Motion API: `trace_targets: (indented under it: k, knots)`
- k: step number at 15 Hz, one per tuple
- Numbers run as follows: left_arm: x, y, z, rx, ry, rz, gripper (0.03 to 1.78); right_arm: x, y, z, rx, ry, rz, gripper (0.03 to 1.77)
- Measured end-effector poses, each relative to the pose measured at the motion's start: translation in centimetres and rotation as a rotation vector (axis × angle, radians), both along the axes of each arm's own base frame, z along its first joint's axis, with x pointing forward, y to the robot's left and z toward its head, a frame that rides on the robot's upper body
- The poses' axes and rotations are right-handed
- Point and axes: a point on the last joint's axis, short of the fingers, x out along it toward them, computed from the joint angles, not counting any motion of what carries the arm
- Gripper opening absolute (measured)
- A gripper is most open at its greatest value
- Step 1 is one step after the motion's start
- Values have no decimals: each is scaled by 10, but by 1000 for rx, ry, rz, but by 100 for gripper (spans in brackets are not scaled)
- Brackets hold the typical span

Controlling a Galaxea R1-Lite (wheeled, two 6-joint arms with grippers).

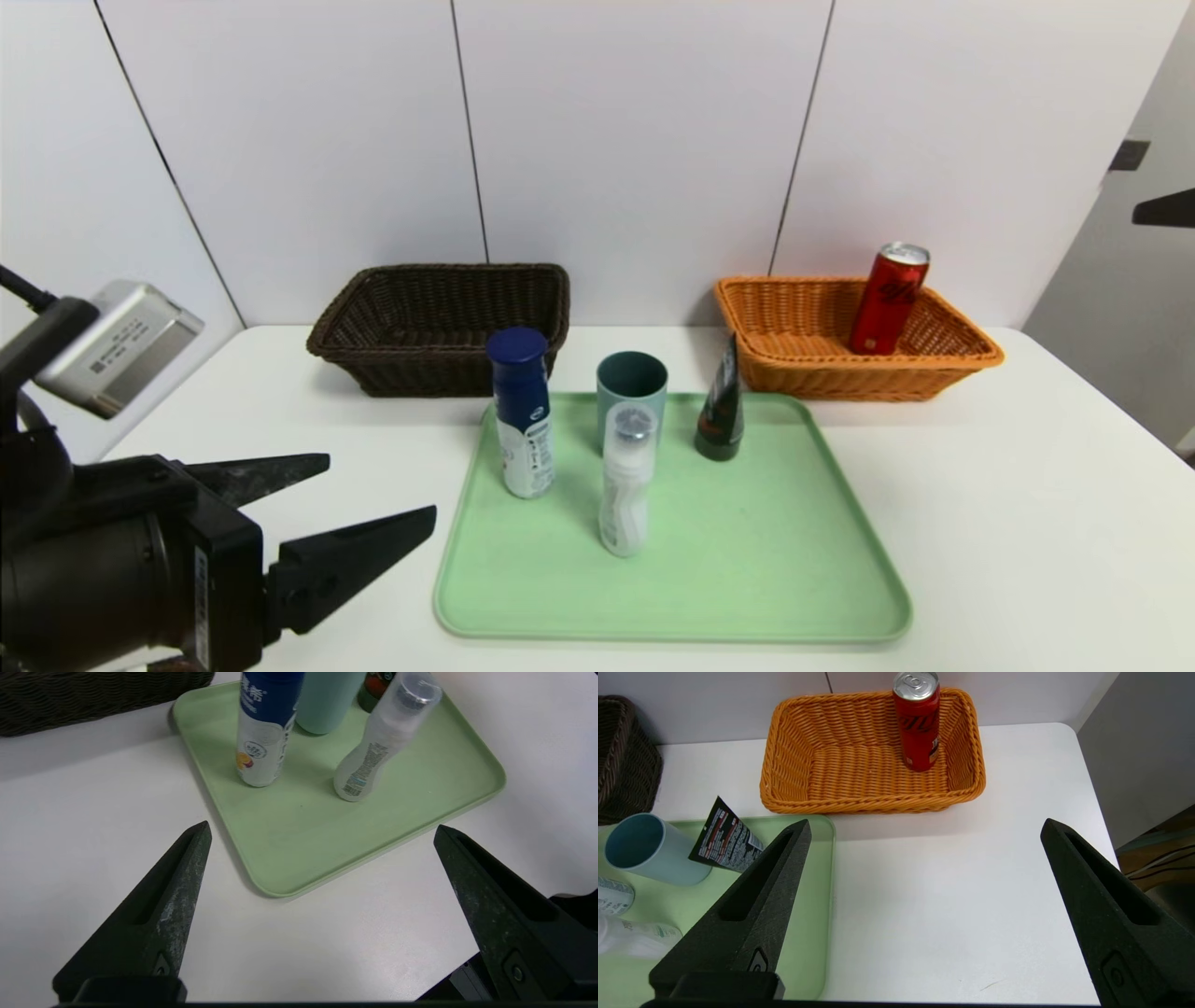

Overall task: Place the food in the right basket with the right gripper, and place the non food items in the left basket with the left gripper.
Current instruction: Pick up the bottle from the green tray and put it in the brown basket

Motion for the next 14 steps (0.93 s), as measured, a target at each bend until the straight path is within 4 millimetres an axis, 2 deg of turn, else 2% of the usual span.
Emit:
trace_targets:
  k: [4,7,11,14]
  knots:
    - [-6,-6,-34,-39,-119,-201,169,-3,0,-4,-9,11,-19,169]
    - [-5,-12,-49,-93,-169,-310,169,-4,2,-10,-10,28,-2,169]
    - [11,-31,-66,-61,-195,-330,169,-4,22,-25,-9,10,141,169]
    - [30,-52,-77,-69,-237,-326,169,8,37,-39,-26,-110,197,169]
